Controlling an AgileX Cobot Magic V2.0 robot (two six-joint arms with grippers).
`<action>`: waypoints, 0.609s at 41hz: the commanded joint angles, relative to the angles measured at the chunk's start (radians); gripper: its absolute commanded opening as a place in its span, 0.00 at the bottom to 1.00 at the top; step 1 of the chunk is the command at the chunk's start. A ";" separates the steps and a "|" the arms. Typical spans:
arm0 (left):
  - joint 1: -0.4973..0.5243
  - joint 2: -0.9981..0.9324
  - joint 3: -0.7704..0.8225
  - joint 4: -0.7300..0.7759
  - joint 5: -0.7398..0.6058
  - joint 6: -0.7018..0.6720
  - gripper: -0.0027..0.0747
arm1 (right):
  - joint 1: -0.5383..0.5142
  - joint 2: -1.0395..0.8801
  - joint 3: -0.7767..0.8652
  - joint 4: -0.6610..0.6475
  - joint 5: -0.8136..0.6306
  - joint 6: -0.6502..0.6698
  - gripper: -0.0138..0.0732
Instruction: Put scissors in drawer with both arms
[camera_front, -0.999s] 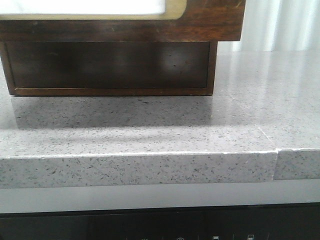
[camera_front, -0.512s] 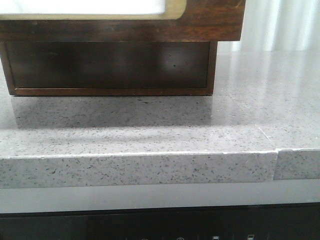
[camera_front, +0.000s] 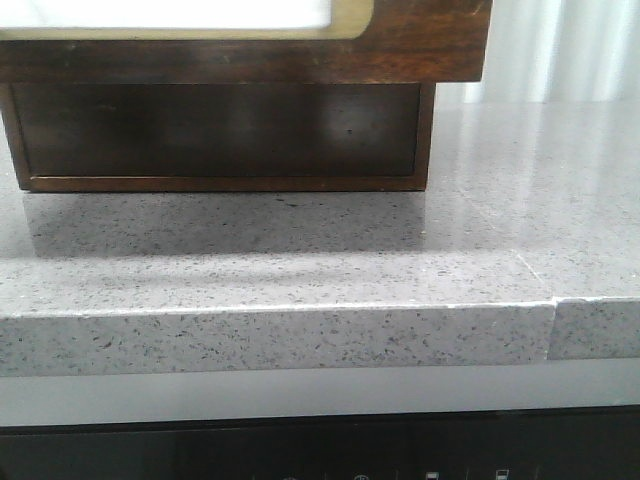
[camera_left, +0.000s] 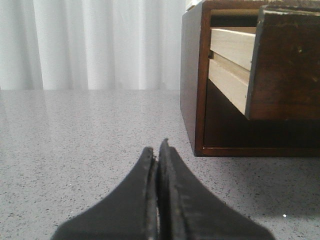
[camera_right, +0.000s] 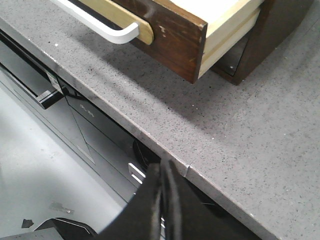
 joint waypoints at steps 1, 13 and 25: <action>-0.008 -0.021 0.024 -0.009 -0.085 -0.008 0.01 | -0.006 0.006 -0.023 0.009 -0.062 0.000 0.02; -0.008 -0.021 0.024 -0.009 -0.085 -0.008 0.01 | -0.006 0.006 -0.023 0.009 -0.062 0.000 0.02; -0.008 -0.021 0.024 -0.009 -0.085 -0.008 0.01 | -0.016 -0.010 -0.001 -0.032 -0.080 -0.002 0.02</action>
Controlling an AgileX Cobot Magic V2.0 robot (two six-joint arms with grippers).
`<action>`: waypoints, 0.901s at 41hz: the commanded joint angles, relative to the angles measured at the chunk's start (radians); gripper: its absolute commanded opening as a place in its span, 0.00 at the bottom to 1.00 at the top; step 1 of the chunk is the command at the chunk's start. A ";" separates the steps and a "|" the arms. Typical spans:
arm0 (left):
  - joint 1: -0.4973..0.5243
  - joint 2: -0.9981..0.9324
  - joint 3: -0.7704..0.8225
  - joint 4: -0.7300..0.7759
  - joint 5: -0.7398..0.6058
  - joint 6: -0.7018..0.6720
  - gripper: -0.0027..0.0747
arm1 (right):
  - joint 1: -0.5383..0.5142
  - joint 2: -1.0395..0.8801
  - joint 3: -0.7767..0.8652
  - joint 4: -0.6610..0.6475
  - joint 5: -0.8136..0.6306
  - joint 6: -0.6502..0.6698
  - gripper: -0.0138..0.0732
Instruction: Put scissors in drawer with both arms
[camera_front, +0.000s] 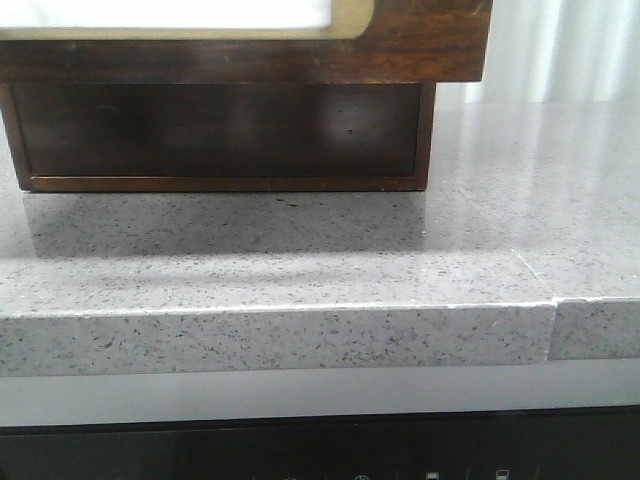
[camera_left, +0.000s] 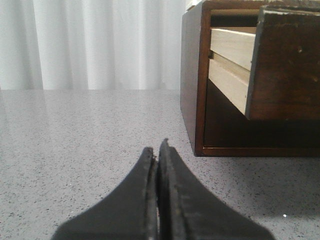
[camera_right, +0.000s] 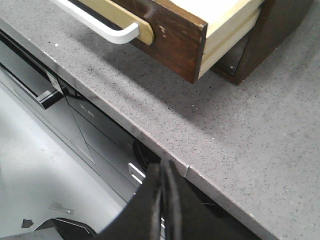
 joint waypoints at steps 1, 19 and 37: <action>-0.008 -0.021 0.024 -0.009 -0.085 -0.008 0.01 | -0.026 -0.021 0.009 -0.037 -0.096 -0.002 0.02; -0.008 -0.019 0.024 -0.009 -0.085 -0.008 0.01 | -0.425 -0.385 0.520 -0.087 -0.662 -0.002 0.02; -0.008 -0.019 0.024 -0.009 -0.085 -0.008 0.01 | -0.500 -0.557 0.862 -0.087 -0.916 -0.002 0.02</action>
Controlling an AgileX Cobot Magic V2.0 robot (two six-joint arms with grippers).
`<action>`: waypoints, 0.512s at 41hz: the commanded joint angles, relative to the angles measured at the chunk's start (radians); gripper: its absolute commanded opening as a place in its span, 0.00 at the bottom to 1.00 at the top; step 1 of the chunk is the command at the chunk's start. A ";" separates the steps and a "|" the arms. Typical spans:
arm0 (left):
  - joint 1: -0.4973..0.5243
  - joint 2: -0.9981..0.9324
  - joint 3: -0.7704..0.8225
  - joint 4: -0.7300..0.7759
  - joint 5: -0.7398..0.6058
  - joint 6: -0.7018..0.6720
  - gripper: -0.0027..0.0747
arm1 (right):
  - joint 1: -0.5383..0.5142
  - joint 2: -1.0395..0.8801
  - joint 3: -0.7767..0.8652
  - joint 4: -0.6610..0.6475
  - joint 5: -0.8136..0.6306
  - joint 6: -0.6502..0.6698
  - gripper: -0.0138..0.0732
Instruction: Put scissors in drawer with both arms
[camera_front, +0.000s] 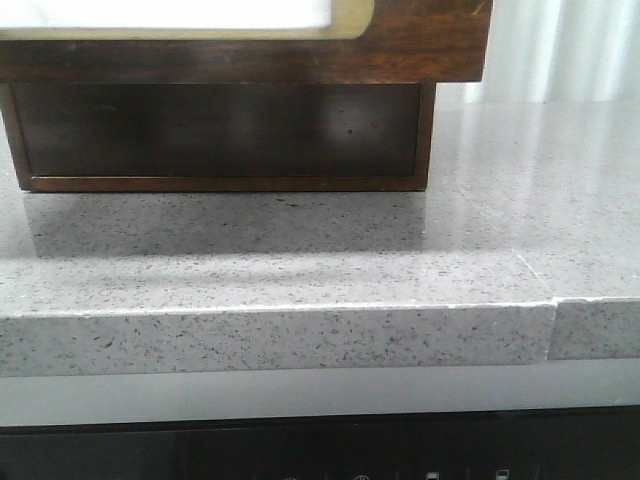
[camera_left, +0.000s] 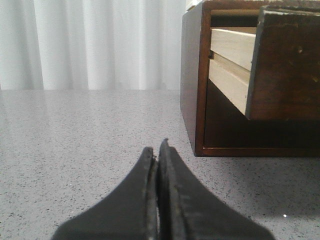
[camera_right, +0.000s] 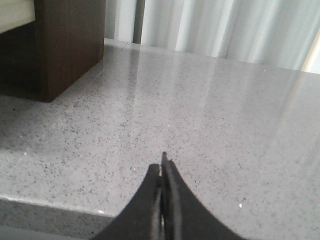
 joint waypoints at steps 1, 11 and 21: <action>-0.008 -0.019 0.024 -0.007 -0.085 -0.008 0.01 | -0.006 -0.018 0.023 -0.004 -0.156 -0.002 0.02; -0.008 -0.019 0.024 -0.007 -0.085 -0.008 0.01 | -0.007 -0.018 0.067 -0.004 -0.219 -0.002 0.02; -0.008 -0.019 0.024 -0.007 -0.085 -0.008 0.01 | -0.007 -0.018 0.067 -0.004 -0.226 -0.002 0.02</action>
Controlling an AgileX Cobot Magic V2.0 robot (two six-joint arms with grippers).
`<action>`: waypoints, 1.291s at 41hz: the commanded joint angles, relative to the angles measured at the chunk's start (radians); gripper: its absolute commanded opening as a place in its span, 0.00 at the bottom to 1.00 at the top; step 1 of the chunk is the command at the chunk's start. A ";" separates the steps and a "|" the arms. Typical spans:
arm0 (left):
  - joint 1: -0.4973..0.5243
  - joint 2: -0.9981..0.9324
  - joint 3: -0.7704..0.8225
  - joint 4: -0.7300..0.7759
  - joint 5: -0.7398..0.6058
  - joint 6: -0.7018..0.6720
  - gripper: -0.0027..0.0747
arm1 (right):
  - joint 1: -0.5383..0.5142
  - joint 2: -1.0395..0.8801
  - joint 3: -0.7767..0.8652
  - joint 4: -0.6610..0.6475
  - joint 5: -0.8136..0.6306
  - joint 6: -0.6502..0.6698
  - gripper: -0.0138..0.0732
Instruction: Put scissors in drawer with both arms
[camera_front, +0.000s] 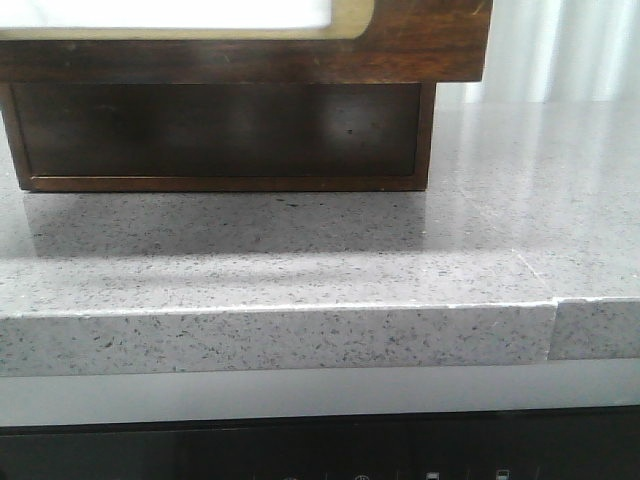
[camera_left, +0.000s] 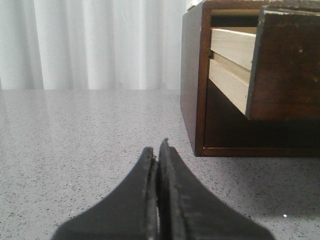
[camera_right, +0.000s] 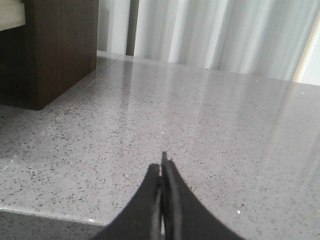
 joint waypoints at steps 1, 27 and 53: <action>-0.008 -0.019 0.024 -0.007 -0.085 -0.008 0.01 | -0.006 -0.017 0.002 -0.004 -0.096 -0.002 0.02; -0.008 -0.019 0.024 -0.007 -0.085 -0.008 0.01 | -0.006 -0.017 0.002 -0.141 -0.136 0.233 0.02; -0.008 -0.019 0.024 -0.007 -0.085 -0.008 0.01 | -0.006 -0.017 0.002 -0.141 -0.136 0.233 0.02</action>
